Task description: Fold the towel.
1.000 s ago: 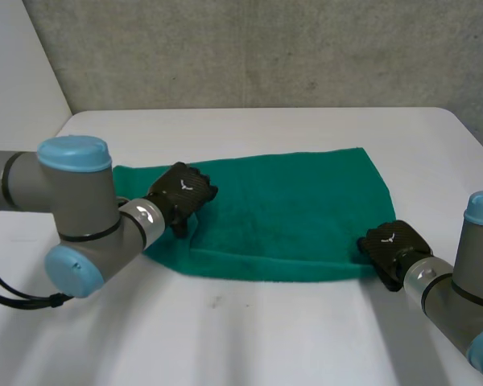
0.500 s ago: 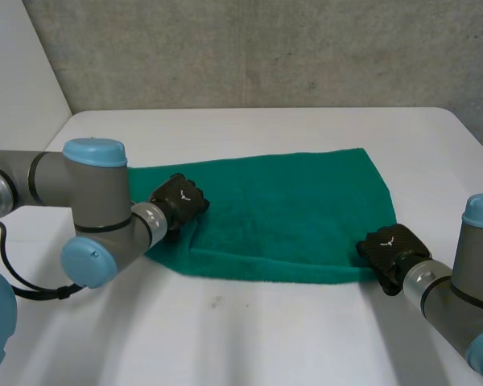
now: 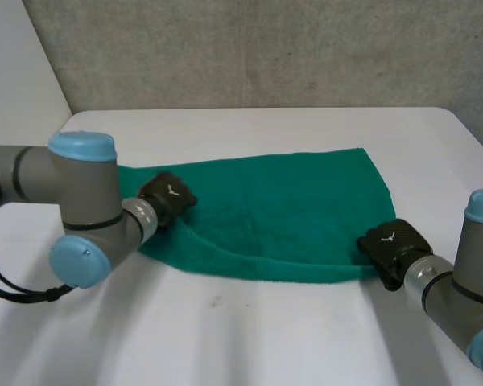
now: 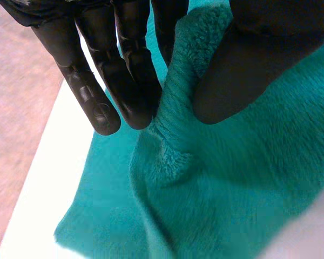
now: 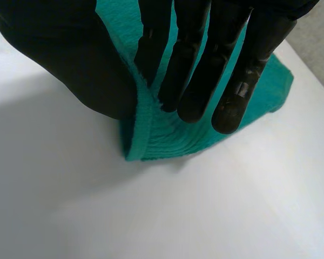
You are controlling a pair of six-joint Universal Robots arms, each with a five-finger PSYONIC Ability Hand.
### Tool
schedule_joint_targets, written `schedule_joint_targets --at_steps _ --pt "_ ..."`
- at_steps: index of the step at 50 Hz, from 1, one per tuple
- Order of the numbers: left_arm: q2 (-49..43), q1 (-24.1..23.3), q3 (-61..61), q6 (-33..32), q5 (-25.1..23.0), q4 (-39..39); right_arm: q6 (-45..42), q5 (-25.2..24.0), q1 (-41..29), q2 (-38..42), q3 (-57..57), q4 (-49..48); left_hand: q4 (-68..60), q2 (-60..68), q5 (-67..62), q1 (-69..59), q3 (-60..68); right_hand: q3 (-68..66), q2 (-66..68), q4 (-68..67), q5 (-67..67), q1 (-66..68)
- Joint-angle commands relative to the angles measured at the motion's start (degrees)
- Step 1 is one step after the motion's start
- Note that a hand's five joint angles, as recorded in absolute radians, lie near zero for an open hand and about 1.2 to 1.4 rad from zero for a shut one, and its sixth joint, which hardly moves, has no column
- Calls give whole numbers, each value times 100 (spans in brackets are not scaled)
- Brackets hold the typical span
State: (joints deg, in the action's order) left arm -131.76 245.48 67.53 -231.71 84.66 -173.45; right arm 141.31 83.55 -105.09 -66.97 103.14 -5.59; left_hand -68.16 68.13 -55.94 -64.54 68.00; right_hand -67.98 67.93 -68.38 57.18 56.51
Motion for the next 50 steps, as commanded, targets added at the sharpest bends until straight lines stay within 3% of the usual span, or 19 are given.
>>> schedule_joint_targets --at_steps 1,10,13,23,32,40,48,50 --pt "1379 500 1138 65 902 -5 -60 30 94 -746 -303 540 -1184 1187 -1406 -1546 1200 -1202 1207 -1162 1282 2349" --pt "2945 843 3258 82 868 22 -226 -14 112 -1124 -611 1902 -1184 1187 -1406 -1546 1200 -1202 1207 -1162 1282 2349" --pt "3410 1132 4055 91 632 4 -472 -6 94 -1107 -576 2167 -1184 1187 -1406 -1546 1200 -1202 1207 -1162 1282 2349" --pt "3526 1764 4752 266 156 -5 -1045 47 155 -1028 -224 2414 -1184 1187 -1406 -1546 1200 -1202 1207 -1162 1282 2349" --pt "3008 2047 4647 504 -213 -356 -1000 100 278 -835 66 1588 -1184 1187 -1406 -1546 1200 -1202 1207 -1162 1282 2349" --pt "2410 1898 3734 504 -214 -558 -983 65 217 -430 -479 1508 -1184 1187 -1406 -1546 1200 -1202 1207 -1162 1282 2349" --pt "1522 1239 2230 750 -38 -1314 -956 117 -301 948 -2411 771 -1184 1187 -1406 -1546 1200 -1202 1207 -1162 1282 2349" --pt "1013 1142 1625 882 409 -1612 -956 161 -371 1238 -2771 683 -1184 1187 -1406 -1546 1200 -1202 1207 -1162 1282 2349"
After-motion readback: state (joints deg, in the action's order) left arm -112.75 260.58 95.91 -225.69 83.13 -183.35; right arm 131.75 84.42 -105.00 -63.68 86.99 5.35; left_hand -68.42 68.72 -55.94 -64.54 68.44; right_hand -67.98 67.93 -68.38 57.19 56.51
